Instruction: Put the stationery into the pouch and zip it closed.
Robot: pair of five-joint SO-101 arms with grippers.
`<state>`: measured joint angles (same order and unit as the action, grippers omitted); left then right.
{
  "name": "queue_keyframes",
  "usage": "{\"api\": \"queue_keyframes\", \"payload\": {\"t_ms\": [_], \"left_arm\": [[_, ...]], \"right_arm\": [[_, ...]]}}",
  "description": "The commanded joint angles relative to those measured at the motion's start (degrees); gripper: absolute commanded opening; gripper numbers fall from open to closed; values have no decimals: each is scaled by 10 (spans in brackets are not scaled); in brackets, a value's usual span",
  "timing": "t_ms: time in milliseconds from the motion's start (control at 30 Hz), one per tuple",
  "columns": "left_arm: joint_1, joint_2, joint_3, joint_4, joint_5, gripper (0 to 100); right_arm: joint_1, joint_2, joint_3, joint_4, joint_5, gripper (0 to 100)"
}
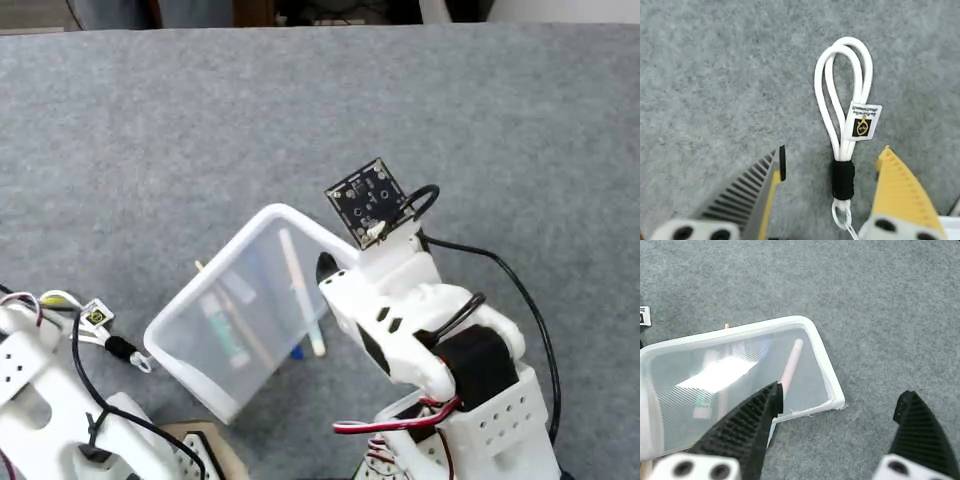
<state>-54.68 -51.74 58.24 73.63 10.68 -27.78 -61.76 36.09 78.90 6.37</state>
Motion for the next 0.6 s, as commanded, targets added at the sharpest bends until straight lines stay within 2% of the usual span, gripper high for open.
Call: {"api": "queue_keyframes", "payload": {"t_ms": [0,233,467,567], "left_arm": [[-3,1,25,-65,-7,307],[-4,2,47,-107,-6,296],[-2,2,56,-148,-1,75],[-2,3,66,-163,-1,53]], "right_arm": [[-7,-4,-2,-8,4,361],[-6,-4,-2,-8,4,361],[-6,-5,-3,-8,4,361],[-6,-5,-3,-8,4,361]]}}
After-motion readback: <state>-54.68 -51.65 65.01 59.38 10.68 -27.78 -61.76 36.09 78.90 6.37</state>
